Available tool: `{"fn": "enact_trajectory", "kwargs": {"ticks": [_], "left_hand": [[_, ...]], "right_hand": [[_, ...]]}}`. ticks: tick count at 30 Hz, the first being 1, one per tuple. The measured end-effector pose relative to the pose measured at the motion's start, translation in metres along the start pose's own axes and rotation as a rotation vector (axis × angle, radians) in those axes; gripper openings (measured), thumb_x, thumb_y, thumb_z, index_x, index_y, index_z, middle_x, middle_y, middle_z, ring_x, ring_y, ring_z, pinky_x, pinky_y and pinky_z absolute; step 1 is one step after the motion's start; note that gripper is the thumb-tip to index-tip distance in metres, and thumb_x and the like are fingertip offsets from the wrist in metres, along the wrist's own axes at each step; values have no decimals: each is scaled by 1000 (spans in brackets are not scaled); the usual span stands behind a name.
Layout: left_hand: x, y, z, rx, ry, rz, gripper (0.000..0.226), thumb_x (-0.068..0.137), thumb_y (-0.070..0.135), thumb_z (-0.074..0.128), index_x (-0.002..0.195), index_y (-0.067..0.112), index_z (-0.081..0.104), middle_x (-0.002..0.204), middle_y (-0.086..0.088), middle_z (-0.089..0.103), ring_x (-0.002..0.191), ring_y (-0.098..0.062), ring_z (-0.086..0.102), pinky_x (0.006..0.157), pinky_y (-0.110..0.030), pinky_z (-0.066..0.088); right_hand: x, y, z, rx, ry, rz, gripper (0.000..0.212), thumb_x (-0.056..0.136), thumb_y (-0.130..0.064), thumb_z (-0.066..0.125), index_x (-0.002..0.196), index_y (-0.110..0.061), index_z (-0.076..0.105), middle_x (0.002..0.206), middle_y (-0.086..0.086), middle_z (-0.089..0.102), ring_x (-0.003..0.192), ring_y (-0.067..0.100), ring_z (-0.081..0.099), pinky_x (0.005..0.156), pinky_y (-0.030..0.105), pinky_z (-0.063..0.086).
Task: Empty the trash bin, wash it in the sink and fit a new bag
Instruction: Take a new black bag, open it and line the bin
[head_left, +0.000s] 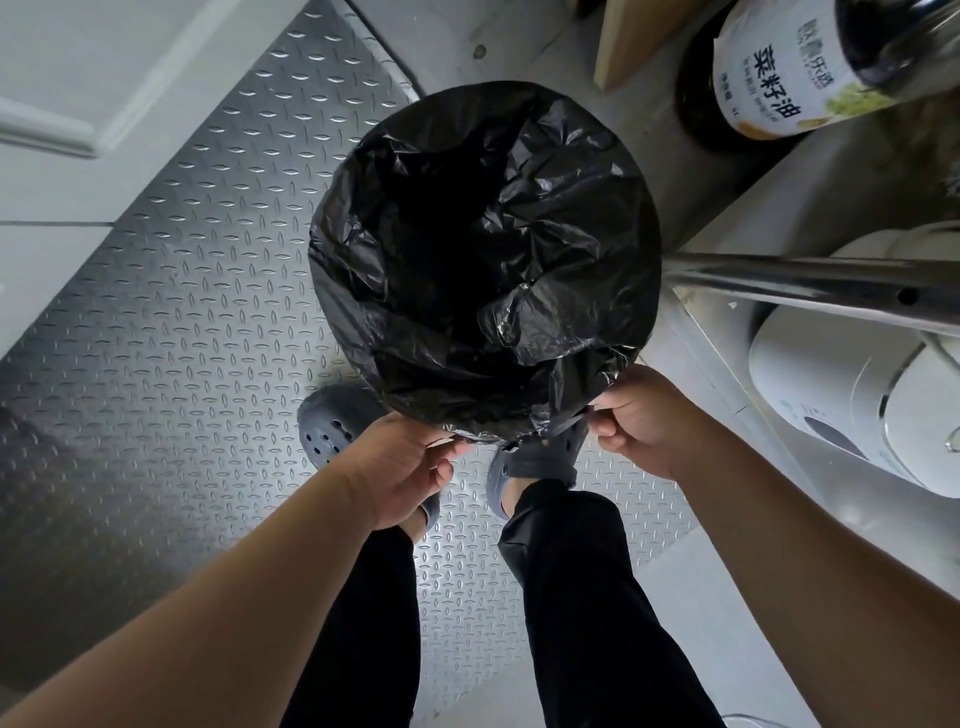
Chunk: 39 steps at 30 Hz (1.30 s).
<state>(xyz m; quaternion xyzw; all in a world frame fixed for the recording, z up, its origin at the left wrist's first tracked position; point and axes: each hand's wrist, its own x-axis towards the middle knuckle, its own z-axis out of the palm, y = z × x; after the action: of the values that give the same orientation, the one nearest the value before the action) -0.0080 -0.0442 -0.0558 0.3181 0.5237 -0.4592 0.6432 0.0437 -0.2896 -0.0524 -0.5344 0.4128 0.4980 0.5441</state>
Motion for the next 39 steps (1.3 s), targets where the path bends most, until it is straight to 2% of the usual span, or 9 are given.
{"fn": "enact_trajectory", "kwargs": {"ticks": [7,12,17,21,26,29,31,35,39], "left_hand": [[16,-12,1,-374,122,58,33,92,-8,53,76,8,76,70,-6,73,56,-12,67,48,-22,54],[15,-14,3,-612,-95,90,26,79,-13,57,94,-4,75,99,-21,75,89,-30,75,71,-36,62],[14,-19,3,-523,-211,67,36,79,-8,55,112,-1,69,128,-23,65,116,-34,65,97,-48,54],[15,-21,-3,-492,-223,-21,50,68,-11,63,117,-1,65,126,-23,65,109,-34,68,93,-51,54],[0,-3,-17,-484,-27,159,18,77,2,66,92,9,74,102,-9,73,91,-19,73,80,-35,60],[-37,7,-22,-70,544,392,27,89,0,53,87,24,65,89,0,67,78,-9,68,68,-22,55],[-69,19,-14,376,859,744,26,85,10,55,86,35,61,85,9,65,75,1,64,59,-13,48],[-99,43,34,1210,544,1345,24,87,12,55,100,19,73,108,8,67,106,-13,59,93,-25,47],[-79,73,71,1986,401,995,55,100,31,34,152,13,36,159,-9,33,151,-34,14,122,-49,14]], "right_hand": [[-3,6,7,94,196,-104,19,83,10,54,87,-8,55,59,7,44,41,12,36,42,21,21],[4,18,4,802,-24,71,23,78,6,39,71,-16,41,53,-3,41,36,3,39,33,13,29],[14,28,7,1006,-132,43,16,76,-9,46,61,-15,50,52,-4,46,39,6,40,37,15,31],[20,20,11,717,-115,147,29,91,-22,47,70,-17,65,66,-4,58,46,7,41,37,17,31],[7,-6,7,-21,543,-59,15,96,-2,48,91,-7,62,88,14,67,59,15,61,56,27,52],[-39,-22,2,-170,827,-502,10,88,-18,53,93,-23,60,91,-2,68,76,17,64,72,33,55],[-71,-36,15,-514,736,-887,11,88,-20,54,93,-27,60,86,-14,62,79,4,61,73,17,50],[-89,-62,58,-1089,383,-1298,14,87,-3,58,94,-3,69,94,8,66,86,25,59,81,27,46],[-71,-83,89,-1266,259,-1342,19,87,7,54,98,5,69,101,17,67,93,36,60,86,41,51]]}}
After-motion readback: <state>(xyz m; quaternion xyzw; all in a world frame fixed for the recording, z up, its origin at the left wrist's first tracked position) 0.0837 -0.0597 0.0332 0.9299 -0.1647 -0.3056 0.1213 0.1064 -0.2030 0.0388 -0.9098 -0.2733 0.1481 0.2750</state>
